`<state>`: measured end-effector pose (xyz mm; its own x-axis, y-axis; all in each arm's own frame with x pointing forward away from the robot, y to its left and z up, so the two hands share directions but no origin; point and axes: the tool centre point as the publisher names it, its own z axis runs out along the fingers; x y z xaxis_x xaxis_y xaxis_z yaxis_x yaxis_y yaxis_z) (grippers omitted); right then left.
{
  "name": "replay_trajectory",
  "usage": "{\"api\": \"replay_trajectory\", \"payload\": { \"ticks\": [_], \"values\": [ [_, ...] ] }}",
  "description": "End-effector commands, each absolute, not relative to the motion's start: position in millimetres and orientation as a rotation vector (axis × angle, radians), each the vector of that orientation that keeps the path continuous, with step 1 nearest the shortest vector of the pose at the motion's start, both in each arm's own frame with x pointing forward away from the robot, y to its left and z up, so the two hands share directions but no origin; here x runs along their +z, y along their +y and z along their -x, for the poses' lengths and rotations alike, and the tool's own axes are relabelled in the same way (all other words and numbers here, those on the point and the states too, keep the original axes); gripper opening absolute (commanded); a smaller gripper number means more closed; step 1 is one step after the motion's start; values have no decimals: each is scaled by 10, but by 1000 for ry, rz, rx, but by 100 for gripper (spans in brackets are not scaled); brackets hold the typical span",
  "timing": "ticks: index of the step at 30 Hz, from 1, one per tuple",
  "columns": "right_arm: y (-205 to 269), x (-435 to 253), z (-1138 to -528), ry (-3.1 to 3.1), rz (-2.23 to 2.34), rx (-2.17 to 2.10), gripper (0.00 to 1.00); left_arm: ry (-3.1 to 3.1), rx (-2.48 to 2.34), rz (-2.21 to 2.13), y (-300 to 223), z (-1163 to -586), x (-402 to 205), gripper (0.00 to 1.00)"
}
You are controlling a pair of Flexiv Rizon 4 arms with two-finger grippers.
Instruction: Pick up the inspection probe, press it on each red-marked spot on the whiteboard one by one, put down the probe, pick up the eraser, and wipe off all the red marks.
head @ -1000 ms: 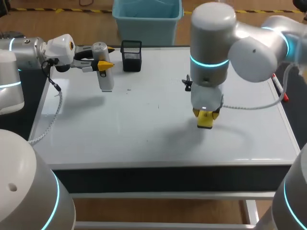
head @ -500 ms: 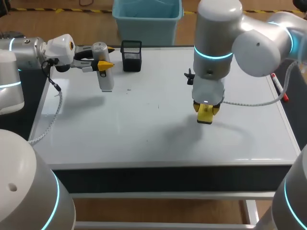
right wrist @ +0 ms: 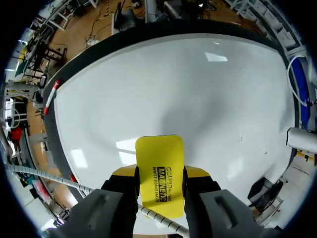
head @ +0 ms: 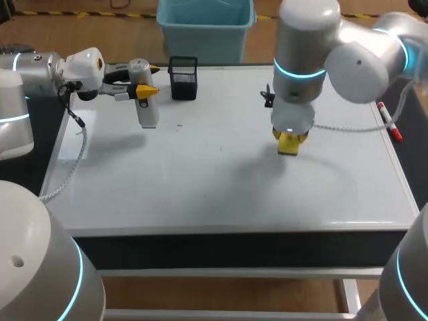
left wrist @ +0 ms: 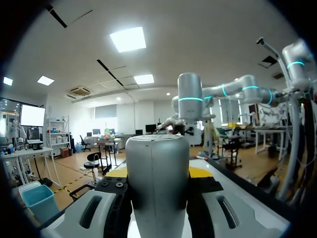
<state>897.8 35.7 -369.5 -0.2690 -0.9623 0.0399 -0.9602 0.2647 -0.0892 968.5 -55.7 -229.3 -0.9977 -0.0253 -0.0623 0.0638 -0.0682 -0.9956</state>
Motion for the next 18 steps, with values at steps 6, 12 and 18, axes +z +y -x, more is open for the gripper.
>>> {"api": "replay_trajectory", "payload": {
  "ticks": [6, 12, 18],
  "values": [
    [423, -3742, -9653, 2473, 1940, -178, 0, 2099, -2256, -48, -555, -9696, -2292, 0],
    [442, -3802, -9969, 2444, 1952, -136, 0, 2099, -2256, -48, -555, -9696, -2292, 0],
    [487, -3805, -10235, 2421, 1982, -148, 0, 2099, -2256, -48, -555, -9696, -2292, 0]
  ]
}}
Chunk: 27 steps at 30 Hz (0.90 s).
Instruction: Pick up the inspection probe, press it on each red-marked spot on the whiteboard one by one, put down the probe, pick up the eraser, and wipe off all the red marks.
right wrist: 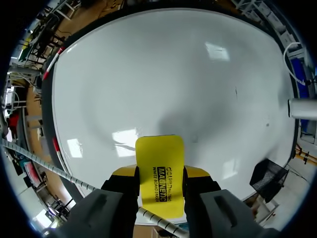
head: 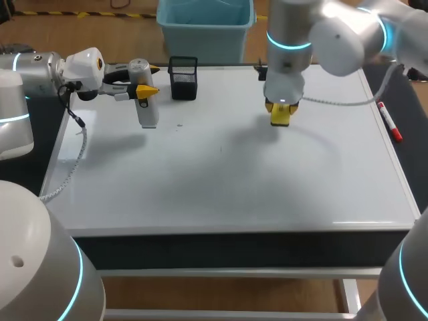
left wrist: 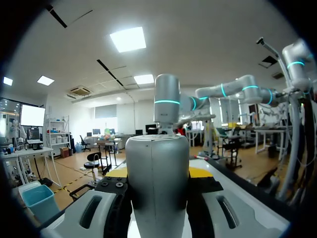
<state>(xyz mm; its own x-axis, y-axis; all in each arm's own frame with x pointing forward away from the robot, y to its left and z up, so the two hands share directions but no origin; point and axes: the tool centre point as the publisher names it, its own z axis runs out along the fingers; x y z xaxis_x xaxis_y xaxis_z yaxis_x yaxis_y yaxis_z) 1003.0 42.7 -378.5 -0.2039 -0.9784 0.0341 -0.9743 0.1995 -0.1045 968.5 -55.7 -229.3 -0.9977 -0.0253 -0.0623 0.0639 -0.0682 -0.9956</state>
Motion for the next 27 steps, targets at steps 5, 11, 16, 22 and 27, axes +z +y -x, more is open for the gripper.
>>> {"api": "replay_trajectory", "payload": {
  "ticks": [5, 11, 16, 22, 27],
  "values": [
    [575, -3834, -10461, 2413, 2003, -118, 0, 2099, -2256, -48, -555, -9696, -2292, 0],
    [691, -3897, -10647, 2397, 2042, -110, 0, 2099, -2256, -48, -555, -9696, -2292, 0],
    [711, -3952, -10738, 2381, 2079, -98, 0, 2099, -2256, -48, -555, -9696, -2292, 0],
    [663, -4005, -10827, 2384, 2086, -70, 0, 2099, -2256, -48, -555, -9696, -2292, 0],
    [641, -4032, -10878, 2352, 2110, -25, 0, 2099, -2256, -48, -555, -9696, -2292, 0]
  ]
}}
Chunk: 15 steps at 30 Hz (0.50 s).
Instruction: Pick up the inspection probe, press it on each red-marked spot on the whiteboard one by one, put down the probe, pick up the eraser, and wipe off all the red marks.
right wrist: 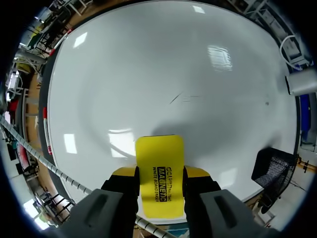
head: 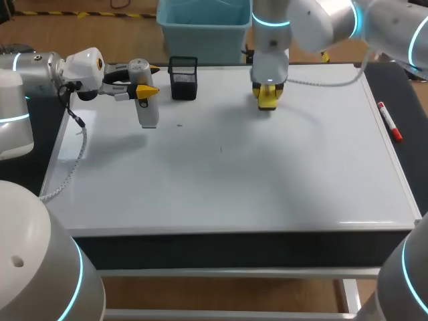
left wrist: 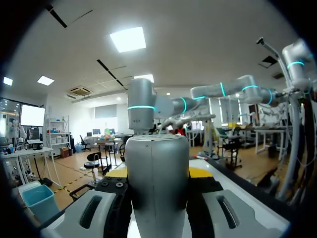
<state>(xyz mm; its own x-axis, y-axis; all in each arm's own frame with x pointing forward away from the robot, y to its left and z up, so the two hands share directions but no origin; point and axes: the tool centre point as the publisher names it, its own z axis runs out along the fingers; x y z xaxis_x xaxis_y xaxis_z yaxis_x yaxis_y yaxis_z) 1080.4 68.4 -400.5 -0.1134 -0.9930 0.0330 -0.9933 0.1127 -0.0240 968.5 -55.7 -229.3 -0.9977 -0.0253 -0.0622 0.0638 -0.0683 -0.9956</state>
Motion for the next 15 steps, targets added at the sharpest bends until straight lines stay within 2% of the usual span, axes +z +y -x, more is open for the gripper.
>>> {"api": "replay_trajectory", "payload": {
  "ticks": [1, 15],
  "values": [
    [640, -4033, -10882, -2317, -2093, 23, 0, 2099, -2256, -48, -555, -9696, -2292, 0],
    [602, -4107, -10988, -2310, -2072, 10, 0, 2099, -2256, -48, -555, -9696, -2292, 0]
  ]
}}
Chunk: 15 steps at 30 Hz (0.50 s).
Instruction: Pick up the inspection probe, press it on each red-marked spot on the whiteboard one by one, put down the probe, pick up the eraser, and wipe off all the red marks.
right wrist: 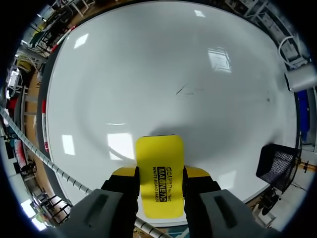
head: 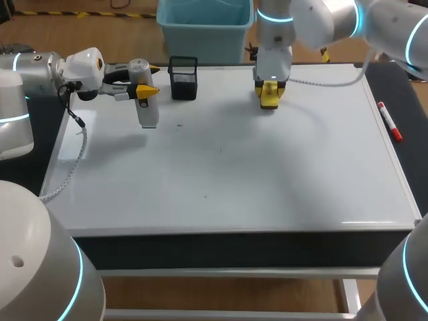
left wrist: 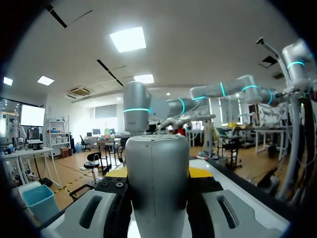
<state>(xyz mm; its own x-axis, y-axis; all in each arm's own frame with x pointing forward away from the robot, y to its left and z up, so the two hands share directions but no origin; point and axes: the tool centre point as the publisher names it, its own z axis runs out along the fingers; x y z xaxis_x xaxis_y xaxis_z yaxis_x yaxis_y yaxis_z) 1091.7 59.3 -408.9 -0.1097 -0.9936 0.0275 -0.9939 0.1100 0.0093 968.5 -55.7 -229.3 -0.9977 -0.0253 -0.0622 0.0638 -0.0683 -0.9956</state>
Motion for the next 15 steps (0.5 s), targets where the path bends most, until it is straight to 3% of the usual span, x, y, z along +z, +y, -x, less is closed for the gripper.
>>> {"api": "replay_trajectory", "payload": {
  "ticks": [1, 15],
  "values": [
    [602, -4110, -10993, -2311, -2071, 8, 0, 2099, -2256, -48, -555, -9696, -2292, 0],
    [600, -4174, -11004, -2305, -2059, 9, 0, 2099, -2256, -48, -555, -9696, -2292, 0]
  ]
}}
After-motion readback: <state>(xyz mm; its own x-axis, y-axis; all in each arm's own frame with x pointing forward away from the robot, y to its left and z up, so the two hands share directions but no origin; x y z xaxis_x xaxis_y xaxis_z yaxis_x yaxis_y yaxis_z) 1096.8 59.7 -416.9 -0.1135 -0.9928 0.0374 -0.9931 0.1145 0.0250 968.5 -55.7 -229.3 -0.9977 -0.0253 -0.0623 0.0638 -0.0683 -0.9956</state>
